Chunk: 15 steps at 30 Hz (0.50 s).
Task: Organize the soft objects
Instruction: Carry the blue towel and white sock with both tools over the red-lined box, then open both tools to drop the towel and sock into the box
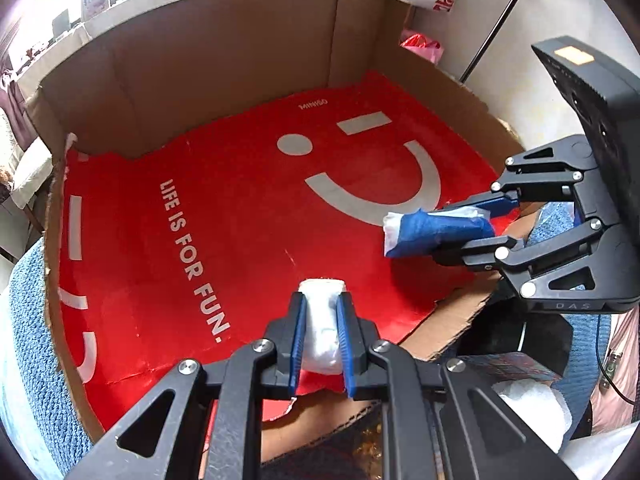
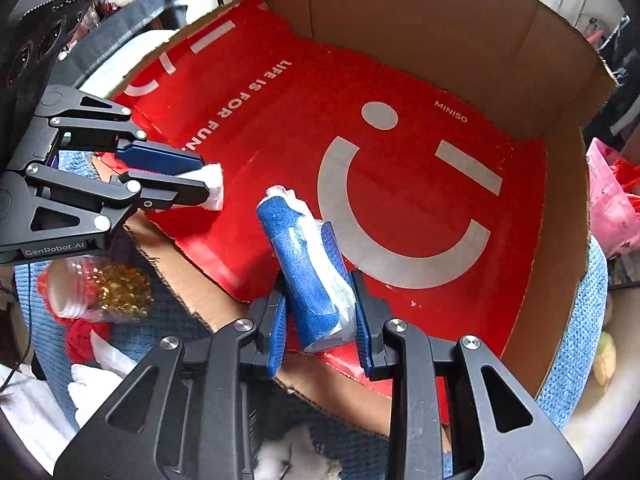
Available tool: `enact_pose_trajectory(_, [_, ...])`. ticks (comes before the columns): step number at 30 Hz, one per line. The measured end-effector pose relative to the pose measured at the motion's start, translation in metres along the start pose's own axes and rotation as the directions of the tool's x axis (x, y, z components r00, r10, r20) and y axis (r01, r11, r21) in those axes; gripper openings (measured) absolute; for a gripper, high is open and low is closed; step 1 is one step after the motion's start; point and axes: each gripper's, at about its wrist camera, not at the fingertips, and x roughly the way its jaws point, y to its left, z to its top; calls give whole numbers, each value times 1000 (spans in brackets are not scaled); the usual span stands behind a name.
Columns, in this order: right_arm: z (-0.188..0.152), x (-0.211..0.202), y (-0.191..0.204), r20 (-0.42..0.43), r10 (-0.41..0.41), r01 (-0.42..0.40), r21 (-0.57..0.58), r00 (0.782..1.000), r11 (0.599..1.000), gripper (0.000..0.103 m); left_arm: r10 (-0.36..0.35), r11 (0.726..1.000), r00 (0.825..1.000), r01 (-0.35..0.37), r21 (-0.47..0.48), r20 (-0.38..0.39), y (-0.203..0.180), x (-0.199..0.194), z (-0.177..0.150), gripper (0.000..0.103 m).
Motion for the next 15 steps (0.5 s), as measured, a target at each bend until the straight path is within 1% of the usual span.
enact_pose_trajectory(5, [3,8,-3,-19,-17,17,-8,1000,1000,27,5,1000,1000,-5,1,-11,3,9,2,18])
enact_pose_trajectory(10, [2,8,-6,-15,-6,6,-3,1000,1000,27,3,1000,1000,-3,6,-4,4,11,6,18])
enact_pose_trajectory(15, [4,13,-7,-19,3,-3,3,1000,1000,27,0,1000,1000,0,7,-12,6,10,3,25])
